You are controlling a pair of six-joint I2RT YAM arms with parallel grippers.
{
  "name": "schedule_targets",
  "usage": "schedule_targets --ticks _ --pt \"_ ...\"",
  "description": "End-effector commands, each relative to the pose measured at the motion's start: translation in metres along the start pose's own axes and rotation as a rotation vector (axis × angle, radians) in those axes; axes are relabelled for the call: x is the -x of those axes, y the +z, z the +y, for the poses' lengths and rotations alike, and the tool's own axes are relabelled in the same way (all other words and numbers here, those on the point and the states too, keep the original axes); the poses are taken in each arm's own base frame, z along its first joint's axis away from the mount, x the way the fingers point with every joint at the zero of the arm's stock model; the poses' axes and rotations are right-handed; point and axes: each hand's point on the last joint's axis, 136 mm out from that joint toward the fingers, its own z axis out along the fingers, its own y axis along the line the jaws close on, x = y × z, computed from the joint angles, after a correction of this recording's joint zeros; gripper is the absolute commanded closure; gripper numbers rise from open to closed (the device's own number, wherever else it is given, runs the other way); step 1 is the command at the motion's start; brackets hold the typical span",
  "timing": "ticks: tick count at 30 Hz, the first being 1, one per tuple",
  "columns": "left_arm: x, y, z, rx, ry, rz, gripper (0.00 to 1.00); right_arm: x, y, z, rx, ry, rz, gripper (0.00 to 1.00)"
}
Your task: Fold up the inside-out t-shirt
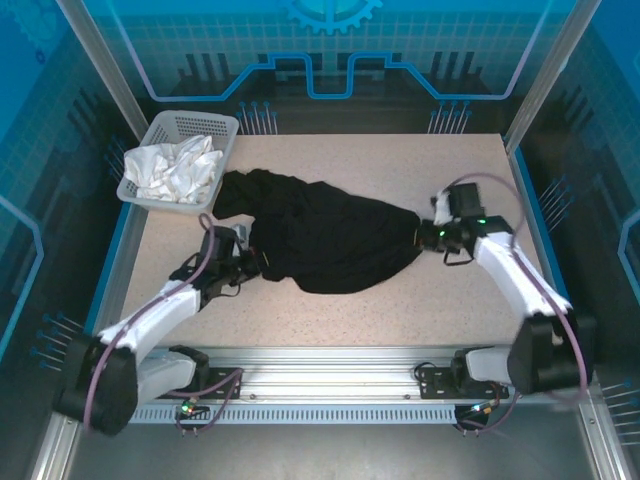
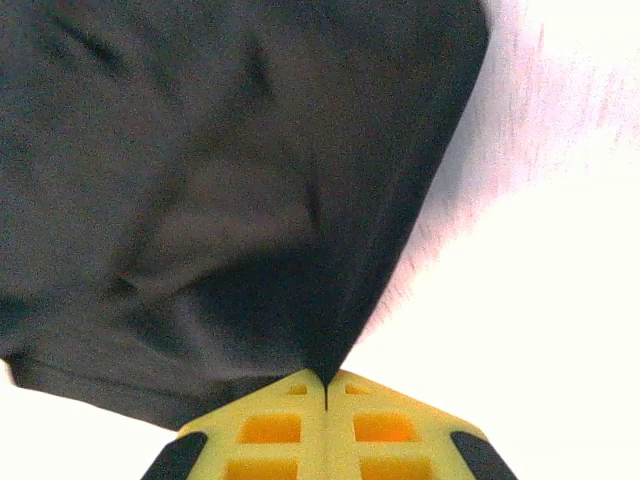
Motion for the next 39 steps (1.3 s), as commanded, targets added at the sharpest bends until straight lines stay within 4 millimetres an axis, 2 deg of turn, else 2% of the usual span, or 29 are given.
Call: schedule_targets --ticks 1,2,5,8,11,14,16,17,18,21,23,25,27,30,33,36,39 --pt "0.061 -0.064 -0.065 -0.13 0.037 -0.209 1.0 0.075 -0.092 0.043 0.15 -0.047 -0.335 1.0" --pt "0.077 -0.086 -0.084 -0.164 0.054 -0.266 1.0 0.092 -0.123 0.052 0.163 -0.058 -0.422 1.0" --pt "0.118 -0.154 -0.137 -0.258 0.118 -0.402 1.0 0.125 -0.209 0.078 0.193 -0.119 -0.622 1.0" --pt "0.142 -0.222 -0.181 -0.354 0.174 -0.524 1.0 0.134 -0.284 0.097 0.182 -0.174 -0.769 1.0" --pt "0.157 -0.273 -0.199 -0.378 0.207 -0.633 1.0 0.126 -0.344 0.11 0.165 -0.216 -0.888 1.0" --pt "0.172 -0.299 -0.202 -0.334 0.227 -0.719 1.0 0.119 -0.379 0.118 0.161 -0.236 -0.966 1.0" --pt "0.182 -0.295 -0.2 -0.287 0.242 -0.744 1.0 0.121 -0.384 0.118 0.149 -0.237 -0.981 1.0" --pt "0.19 -0.284 -0.194 -0.231 0.238 -0.748 1.0 0.125 -0.38 0.117 0.146 -0.232 -0.977 1.0" --pt "0.198 -0.27 -0.188 -0.185 0.236 -0.744 1.0 0.131 -0.372 0.115 0.15 -0.226 -0.966 1.0" --pt "0.226 -0.211 -0.165 -0.094 0.183 -0.683 1.0 0.157 -0.332 0.111 0.167 -0.214 -0.897 1.0" --pt "0.25 -0.184 -0.158 -0.082 0.156 -0.66 1.0 0.181 -0.31 0.11 0.17 -0.22 -0.882 1.0" --pt "0.274 -0.169 -0.162 -0.075 0.157 -0.66 1.0 0.207 -0.294 0.107 0.172 -0.213 -0.887 1.0" --pt "0.298 -0.167 -0.178 -0.105 0.166 -0.668 1.0 0.233 -0.287 0.109 0.186 -0.208 -0.904 1.0" --pt "0.326 -0.181 -0.212 -0.177 0.202 -0.702 1.0 0.267 -0.297 0.121 0.233 -0.217 -0.949 1.0" --pt "0.34 -0.219 -0.246 -0.25 0.243 -0.757 1.0 0.285 -0.325 0.138 0.277 -0.244 -1.004 1.0" --pt "0.334 -0.266 -0.272 -0.34 0.284 -0.814 1.0 0.284 -0.354 0.155 0.324 -0.279 -1.042 1.0" --pt "0.314 -0.299 -0.281 -0.399 0.299 -0.826 1.0 0.27 -0.37 0.165 0.357 -0.305 -1.042 1.0"
